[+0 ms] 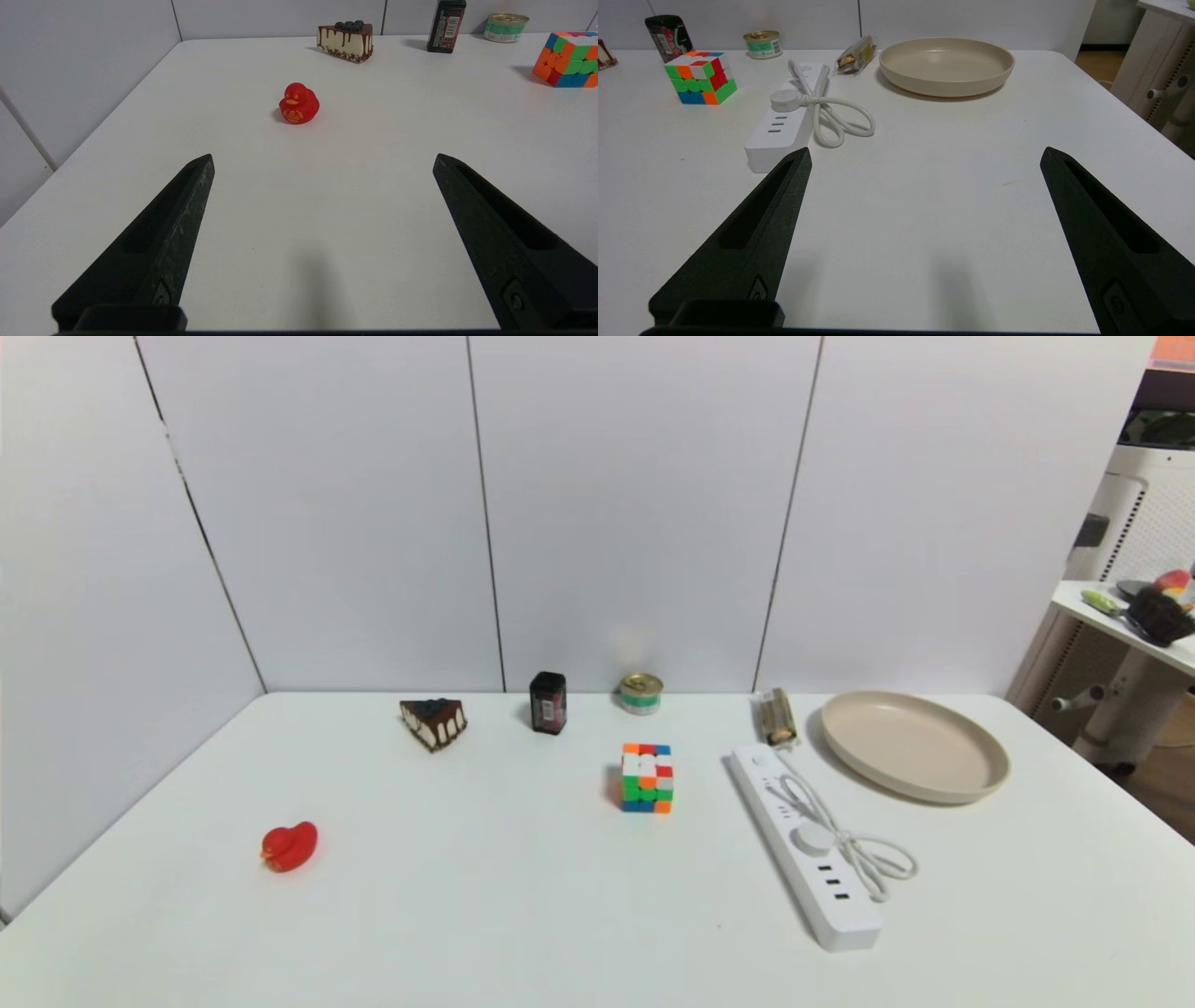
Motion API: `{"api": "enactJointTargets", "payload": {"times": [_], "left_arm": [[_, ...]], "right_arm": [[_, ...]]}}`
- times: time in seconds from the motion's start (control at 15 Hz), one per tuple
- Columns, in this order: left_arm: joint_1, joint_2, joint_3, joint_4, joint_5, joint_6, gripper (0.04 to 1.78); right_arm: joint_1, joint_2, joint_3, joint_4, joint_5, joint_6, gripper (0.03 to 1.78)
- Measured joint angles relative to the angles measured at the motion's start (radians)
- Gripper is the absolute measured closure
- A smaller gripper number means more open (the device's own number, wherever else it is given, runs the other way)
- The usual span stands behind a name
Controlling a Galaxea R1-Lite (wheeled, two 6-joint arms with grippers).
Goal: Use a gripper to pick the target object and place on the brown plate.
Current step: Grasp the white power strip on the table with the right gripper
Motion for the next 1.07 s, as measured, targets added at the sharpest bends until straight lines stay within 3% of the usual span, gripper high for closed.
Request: {"api": "enactJointTargets", "payload": {"times": [0.27, 0.47, 0.6, 0.8, 1.07], "left_arm": [[0.001, 0.0, 0.0, 0.0, 0.0, 0.0, 0.13], [0.001, 0.0, 0.0, 0.0, -0.001, 0.0, 0.13], [0.001, 0.0, 0.0, 0.0, 0.0, 0.0, 0.13], [0.001, 0.0, 0.0, 0.0, -0.001, 0.0, 0.13], [0.0, 0.0, 0.0, 0.0, 0.0, 0.001, 0.13]], "right_arm": [[0.0, 0.134, -0.087, -0.05, 0.013, -0.02, 0.12], [0.024, 0.378, -0.27, -0.069, 0.031, -0.065, 0.12], [0.066, 0.585, -0.476, -0.035, 0.055, -0.094, 0.12], [0.157, 0.91, -0.897, 0.172, 0.107, -0.109, 0.12], [0.271, 1.31, -1.305, 0.552, 0.147, -0.114, 0.12]]}}
